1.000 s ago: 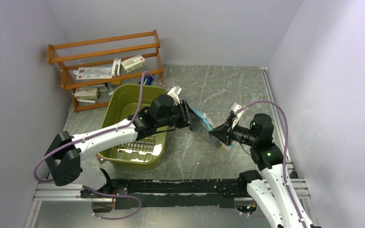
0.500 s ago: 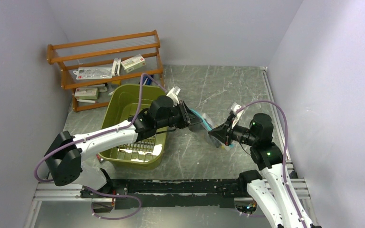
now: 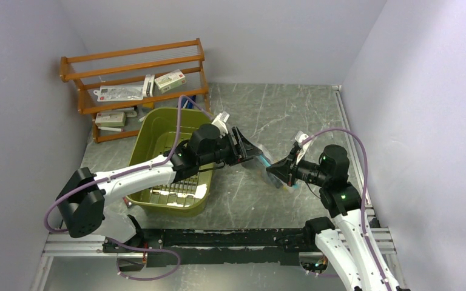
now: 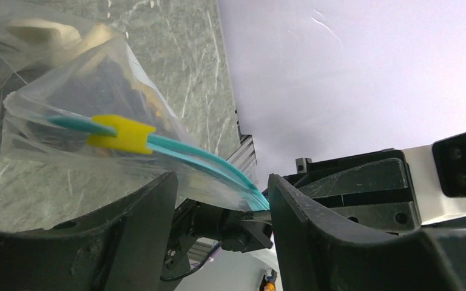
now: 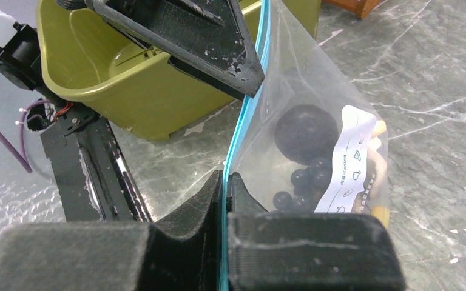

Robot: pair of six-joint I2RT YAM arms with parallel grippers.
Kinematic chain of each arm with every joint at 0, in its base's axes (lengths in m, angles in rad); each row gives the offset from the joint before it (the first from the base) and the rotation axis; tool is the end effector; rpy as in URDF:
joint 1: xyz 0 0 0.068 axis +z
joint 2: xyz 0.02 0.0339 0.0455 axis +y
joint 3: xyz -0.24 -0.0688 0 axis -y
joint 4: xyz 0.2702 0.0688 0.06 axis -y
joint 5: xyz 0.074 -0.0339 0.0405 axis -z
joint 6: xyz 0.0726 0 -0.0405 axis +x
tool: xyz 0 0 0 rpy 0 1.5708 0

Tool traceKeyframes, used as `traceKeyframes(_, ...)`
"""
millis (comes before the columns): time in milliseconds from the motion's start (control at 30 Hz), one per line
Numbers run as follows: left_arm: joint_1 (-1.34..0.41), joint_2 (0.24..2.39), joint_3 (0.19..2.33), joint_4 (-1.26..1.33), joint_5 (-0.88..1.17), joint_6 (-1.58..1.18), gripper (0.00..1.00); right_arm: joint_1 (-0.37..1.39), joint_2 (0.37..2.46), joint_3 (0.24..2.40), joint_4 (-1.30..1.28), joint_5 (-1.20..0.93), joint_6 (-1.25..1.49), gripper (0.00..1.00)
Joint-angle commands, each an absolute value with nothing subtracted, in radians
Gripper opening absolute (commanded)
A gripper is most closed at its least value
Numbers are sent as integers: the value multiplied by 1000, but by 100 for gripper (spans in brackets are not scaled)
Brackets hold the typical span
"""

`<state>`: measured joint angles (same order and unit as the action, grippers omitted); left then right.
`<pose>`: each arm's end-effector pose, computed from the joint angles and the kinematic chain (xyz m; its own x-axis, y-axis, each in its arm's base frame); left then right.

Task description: Open the zip-top bag and remove the fake food

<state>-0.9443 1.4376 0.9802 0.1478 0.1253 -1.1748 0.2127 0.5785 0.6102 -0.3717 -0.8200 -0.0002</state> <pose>0.2249 -0.3262 0.2414 -0.8748 -0.3525 -0.3323 0.1721 0.4149 -0.8934 0.1879 0.0949 0.2721 -0.3258 -0.0705 -0.9428 -0.8178 0.5213 0.2436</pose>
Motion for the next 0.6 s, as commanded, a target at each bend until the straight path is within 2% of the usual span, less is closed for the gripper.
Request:
traceKeyframes(0, -944, 1392, 966, 205, 127, -1206, 68, 218, 568, 606, -355, -830, 1, 1)
traceKeyframes(300, -943, 1432, 987, 158, 133, -1227, 45, 218, 564, 606, -354, -827, 3, 1)
traceKeyframes(400, -943, 1417, 968, 169, 116, -1232, 34, 217, 566, 604, -355, -819, 4, 1)
traceKeyframes(567, -943, 1414, 967, 156, 111, -1227, 24, 216, 560, 604, -354, -808, 11, 1)
